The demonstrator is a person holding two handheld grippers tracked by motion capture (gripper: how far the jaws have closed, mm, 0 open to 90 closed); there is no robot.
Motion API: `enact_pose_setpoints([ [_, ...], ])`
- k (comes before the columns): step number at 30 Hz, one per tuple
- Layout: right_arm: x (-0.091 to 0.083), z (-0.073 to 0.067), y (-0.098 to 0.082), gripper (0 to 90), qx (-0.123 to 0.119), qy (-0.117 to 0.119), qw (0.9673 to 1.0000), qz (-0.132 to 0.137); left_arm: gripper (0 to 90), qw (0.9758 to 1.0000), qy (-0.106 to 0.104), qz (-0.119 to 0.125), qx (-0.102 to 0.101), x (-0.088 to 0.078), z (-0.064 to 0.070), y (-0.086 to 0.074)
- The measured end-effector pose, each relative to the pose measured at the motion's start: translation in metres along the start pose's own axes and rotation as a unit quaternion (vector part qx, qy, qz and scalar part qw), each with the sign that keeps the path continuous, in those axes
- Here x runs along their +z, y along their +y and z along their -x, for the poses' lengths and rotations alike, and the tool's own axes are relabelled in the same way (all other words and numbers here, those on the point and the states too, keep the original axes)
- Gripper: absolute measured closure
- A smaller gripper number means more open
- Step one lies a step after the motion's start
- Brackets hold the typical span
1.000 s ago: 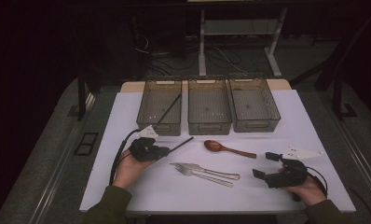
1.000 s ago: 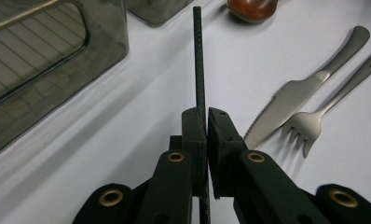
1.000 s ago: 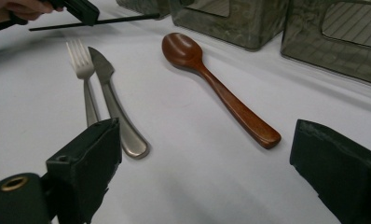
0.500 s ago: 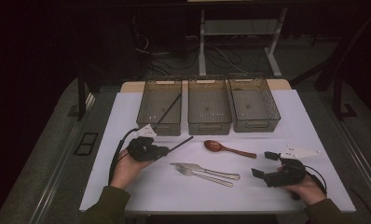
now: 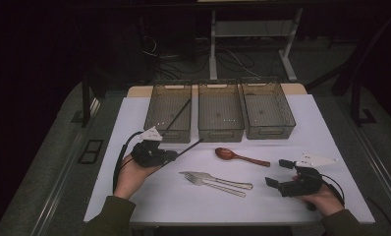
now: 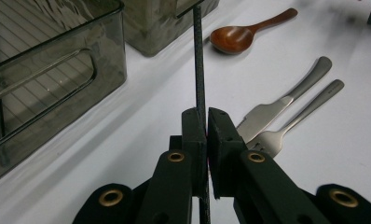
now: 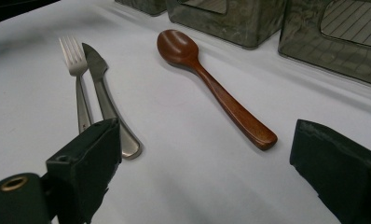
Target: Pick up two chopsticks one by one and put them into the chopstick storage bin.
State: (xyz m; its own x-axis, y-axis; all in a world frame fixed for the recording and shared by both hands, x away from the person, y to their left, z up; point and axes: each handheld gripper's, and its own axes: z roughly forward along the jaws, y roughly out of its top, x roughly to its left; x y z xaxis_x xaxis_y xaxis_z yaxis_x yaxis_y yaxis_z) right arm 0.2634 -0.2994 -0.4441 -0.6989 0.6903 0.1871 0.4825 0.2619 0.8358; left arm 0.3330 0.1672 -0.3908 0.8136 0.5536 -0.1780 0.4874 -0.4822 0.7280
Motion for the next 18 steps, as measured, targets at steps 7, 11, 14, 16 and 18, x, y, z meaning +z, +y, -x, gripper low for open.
enact_pose_setpoints([
  [7,0.000,0.000,0.000,8.4,0.000,0.000,1.0000,0.001,85.3,1.0000,0.001,-0.005,-0.006,-0.002,0.000,0.008],
  [11,-0.001,0.001,0.000,8.3,0.002,-0.001,1.0000,0.001,85.2,0.9999,0.003,-0.006,-0.012,-0.003,-0.003,0.016],
  [14,-0.001,0.000,0.000,8.3,0.003,-0.002,1.0000,0.002,85.3,0.9999,0.002,-0.005,-0.013,-0.004,-0.006,0.021],
  [16,-0.001,0.000,0.000,8.3,0.003,-0.003,1.0000,0.002,85.3,0.9999,0.001,-0.001,-0.014,-0.005,-0.008,0.024],
  [18,0.000,0.000,0.000,8.4,0.001,-0.003,1.0000,0.002,85.3,0.9999,0.004,0.000,-0.014,-0.006,-0.011,0.028],
])
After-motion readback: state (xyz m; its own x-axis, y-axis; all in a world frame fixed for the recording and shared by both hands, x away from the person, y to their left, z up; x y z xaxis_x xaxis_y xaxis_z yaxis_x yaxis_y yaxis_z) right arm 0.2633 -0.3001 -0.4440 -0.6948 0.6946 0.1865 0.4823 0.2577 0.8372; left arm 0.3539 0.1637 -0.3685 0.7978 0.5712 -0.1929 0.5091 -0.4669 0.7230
